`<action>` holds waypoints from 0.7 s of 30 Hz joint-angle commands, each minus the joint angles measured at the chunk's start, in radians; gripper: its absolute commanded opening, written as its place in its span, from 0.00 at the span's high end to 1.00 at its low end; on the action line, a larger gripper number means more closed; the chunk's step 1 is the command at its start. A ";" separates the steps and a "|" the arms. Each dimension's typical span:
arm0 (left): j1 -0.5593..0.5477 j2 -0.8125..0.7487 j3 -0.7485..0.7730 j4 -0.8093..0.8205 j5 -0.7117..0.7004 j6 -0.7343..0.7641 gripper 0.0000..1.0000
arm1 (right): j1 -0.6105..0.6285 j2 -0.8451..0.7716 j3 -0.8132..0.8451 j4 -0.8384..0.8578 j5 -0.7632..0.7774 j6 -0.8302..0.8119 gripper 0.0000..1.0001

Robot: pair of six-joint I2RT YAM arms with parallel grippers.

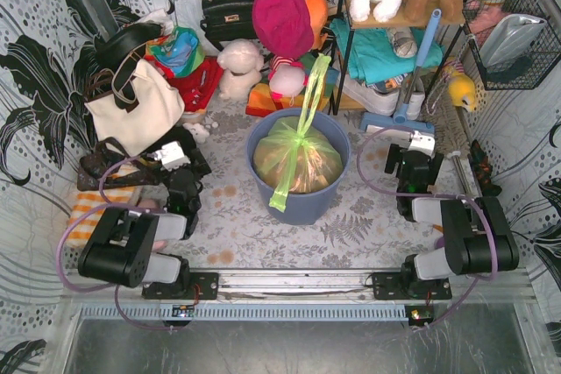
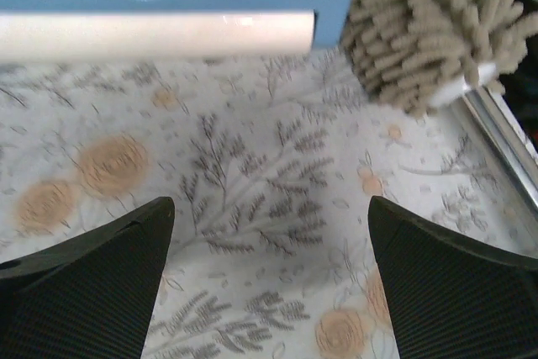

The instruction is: Tie the trash bag

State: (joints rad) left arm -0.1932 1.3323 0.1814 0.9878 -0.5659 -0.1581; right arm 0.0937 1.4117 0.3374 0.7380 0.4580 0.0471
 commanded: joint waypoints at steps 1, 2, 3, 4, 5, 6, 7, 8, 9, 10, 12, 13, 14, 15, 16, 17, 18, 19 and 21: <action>0.031 0.079 0.012 0.221 0.142 0.068 0.02 | -0.025 0.067 -0.058 0.371 -0.109 -0.066 0.03; 0.040 0.086 0.017 0.222 0.180 0.073 0.02 | -0.026 0.072 -0.065 0.378 -0.149 -0.075 0.03; 0.053 0.099 0.018 0.231 0.229 0.075 0.02 | -0.026 0.071 -0.066 0.375 -0.171 -0.079 0.03; 0.064 0.108 0.013 0.241 0.276 0.080 0.02 | -0.027 0.074 -0.065 0.380 -0.183 -0.081 0.03; 0.067 0.127 0.002 0.281 0.318 0.094 0.02 | -0.032 0.073 -0.063 0.372 -0.202 -0.080 0.03; 0.067 0.145 -0.012 0.329 0.330 0.110 0.02 | -0.038 0.073 -0.068 0.382 -0.230 -0.081 0.03; 0.067 0.132 -0.011 0.301 0.331 0.104 0.02 | -0.041 0.073 -0.081 0.406 -0.252 -0.085 0.03; 0.067 0.130 -0.005 0.281 0.333 0.099 0.02 | -0.048 0.074 -0.105 0.446 -0.282 -0.088 0.03; 0.067 0.137 -0.008 0.301 0.332 0.103 0.02 | -0.054 0.098 -0.135 0.513 -0.321 -0.097 0.03; 0.067 0.136 -0.011 0.306 0.327 0.104 0.02 | -0.055 0.140 -0.170 0.638 -0.338 -0.121 0.03; 0.066 0.132 -0.010 0.297 0.322 0.102 0.02 | -0.055 0.108 -0.142 0.529 -0.338 -0.107 0.03; 0.066 0.135 -0.013 0.307 0.323 0.104 0.02 | -0.056 0.127 -0.146 0.558 -0.337 -0.103 0.03; 0.066 0.135 -0.012 0.308 0.323 0.104 0.02 | -0.057 0.126 -0.148 0.576 -0.315 -0.105 0.03; 0.066 0.131 -0.009 0.295 0.323 0.100 0.02 | -0.057 0.123 -0.147 0.562 -0.290 -0.096 0.03; 0.068 0.132 -0.006 0.289 0.325 0.097 0.02 | -0.057 0.130 -0.152 0.577 -0.250 -0.088 0.03; 0.068 0.134 -0.010 0.296 0.323 0.101 0.02 | -0.057 0.130 -0.156 0.595 -0.234 -0.087 0.03; 0.067 0.134 -0.011 0.300 0.321 0.102 0.02 | -0.057 0.127 -0.151 0.578 -0.232 -0.082 0.03; 0.067 0.133 -0.009 0.297 0.321 0.099 0.02 | -0.057 0.130 -0.151 0.585 -0.230 -0.082 0.03; 0.067 0.132 -0.009 0.294 0.320 0.099 0.02 | -0.057 0.128 -0.151 0.582 -0.231 -0.082 0.03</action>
State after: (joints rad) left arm -0.1326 1.4631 0.1783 1.2190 -0.2497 -0.0795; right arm 0.0433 1.5364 0.1883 1.2533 0.2024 -0.0460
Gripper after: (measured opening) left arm 0.977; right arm 0.969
